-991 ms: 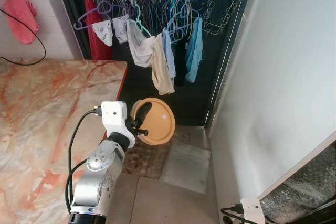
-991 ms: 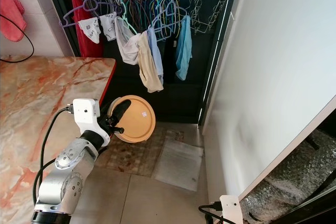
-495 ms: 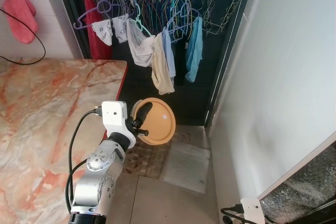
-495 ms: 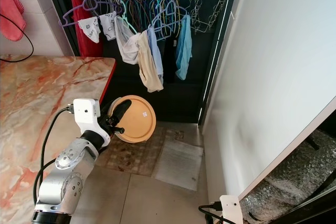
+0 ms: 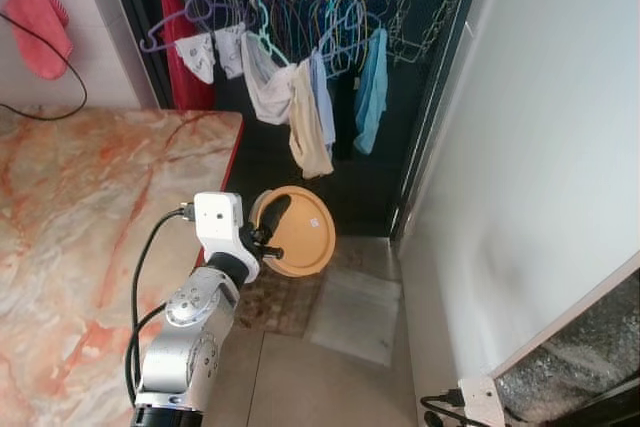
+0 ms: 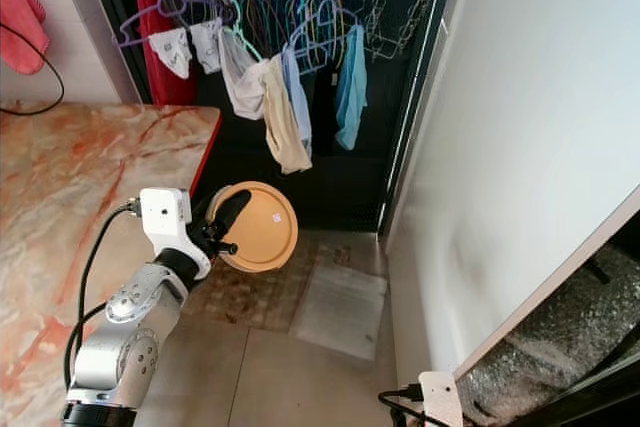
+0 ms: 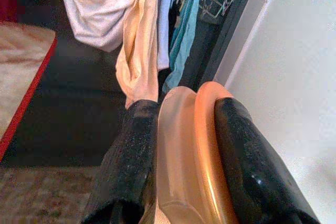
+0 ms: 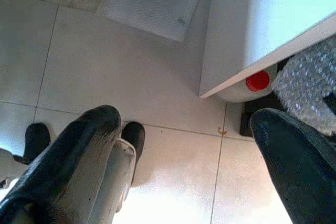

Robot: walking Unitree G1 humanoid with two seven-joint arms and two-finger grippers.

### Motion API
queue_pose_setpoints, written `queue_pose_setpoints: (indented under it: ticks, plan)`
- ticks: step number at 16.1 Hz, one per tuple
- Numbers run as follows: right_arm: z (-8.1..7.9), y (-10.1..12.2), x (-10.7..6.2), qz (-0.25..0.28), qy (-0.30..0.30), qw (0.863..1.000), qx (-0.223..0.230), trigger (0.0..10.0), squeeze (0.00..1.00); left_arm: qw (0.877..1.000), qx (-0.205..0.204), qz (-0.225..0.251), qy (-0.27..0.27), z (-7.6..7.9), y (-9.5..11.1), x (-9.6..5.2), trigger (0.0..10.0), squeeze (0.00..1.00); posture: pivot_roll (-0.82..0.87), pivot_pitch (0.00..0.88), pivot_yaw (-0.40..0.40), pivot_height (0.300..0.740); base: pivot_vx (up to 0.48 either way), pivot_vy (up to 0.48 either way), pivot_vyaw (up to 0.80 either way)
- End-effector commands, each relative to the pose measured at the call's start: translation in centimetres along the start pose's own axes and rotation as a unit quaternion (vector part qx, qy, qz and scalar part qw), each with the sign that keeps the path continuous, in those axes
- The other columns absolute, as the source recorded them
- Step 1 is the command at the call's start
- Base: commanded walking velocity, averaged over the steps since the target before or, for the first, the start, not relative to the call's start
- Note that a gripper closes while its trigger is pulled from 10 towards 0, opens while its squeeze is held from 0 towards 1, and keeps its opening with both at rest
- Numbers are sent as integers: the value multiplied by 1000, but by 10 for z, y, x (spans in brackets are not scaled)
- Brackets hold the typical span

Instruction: Restocking fridge

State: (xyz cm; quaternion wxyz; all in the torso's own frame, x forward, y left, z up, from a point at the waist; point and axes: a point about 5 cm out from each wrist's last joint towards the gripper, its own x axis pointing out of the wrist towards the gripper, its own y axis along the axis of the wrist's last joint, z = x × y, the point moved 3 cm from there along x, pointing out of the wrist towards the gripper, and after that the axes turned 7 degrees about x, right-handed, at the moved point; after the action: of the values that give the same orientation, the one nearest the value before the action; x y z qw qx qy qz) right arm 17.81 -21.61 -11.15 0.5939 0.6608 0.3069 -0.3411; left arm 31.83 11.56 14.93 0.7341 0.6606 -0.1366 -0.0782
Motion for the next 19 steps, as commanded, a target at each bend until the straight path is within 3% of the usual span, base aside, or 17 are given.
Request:
queue_pose_setpoints:
  ticks: [1,11,16,19]
  plan:
    - [1,-1,-1,1,-2,1000,3,10000,0,1000,1,8,-1,0,3,0,10000,0,-63,14,-31,740,-259,0,0]
    - [2,-1,-1,1,-3,1000,3,10000,0,1000,1,6,1,0,2,0,10000,0,-65,19,-33,740,-273,0,0]
    - [2,-1,-1,1,-4,1000,4,10000,0,1000,12,-6,1,-2,-3,-1,10000,0,-64,21,-35,740,0,0,0]
    - [2,-1,0,-3,-3,1000,3,10000,0,1000,16,-11,-2,-3,-5,-1,10000,0,-64,21,-35,740,0,0,-679]
